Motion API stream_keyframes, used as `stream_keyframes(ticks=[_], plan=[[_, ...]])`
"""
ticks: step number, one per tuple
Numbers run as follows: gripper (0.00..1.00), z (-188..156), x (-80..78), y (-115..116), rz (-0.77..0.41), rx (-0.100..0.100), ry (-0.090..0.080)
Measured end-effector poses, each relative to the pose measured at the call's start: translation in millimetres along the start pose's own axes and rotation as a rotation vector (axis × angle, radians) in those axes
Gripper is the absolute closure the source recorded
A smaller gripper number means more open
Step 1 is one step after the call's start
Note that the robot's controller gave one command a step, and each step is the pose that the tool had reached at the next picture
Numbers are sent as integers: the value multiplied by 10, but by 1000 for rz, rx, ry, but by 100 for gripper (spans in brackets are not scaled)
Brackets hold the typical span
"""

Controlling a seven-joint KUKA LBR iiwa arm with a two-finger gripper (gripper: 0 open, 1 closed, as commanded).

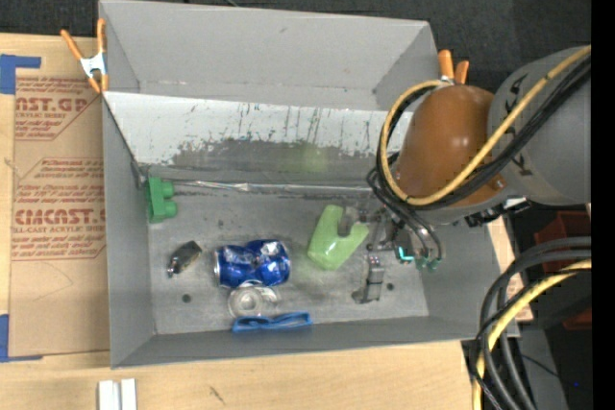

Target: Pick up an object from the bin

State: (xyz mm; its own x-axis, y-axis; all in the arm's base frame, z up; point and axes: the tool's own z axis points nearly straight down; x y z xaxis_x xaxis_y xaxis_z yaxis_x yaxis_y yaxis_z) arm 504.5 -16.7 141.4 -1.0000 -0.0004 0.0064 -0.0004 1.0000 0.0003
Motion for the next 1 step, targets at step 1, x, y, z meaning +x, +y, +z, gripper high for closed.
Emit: stream_keyframes(ticks=[1], plan=[[0, 488, -486, -91, -112, -1, -41]])
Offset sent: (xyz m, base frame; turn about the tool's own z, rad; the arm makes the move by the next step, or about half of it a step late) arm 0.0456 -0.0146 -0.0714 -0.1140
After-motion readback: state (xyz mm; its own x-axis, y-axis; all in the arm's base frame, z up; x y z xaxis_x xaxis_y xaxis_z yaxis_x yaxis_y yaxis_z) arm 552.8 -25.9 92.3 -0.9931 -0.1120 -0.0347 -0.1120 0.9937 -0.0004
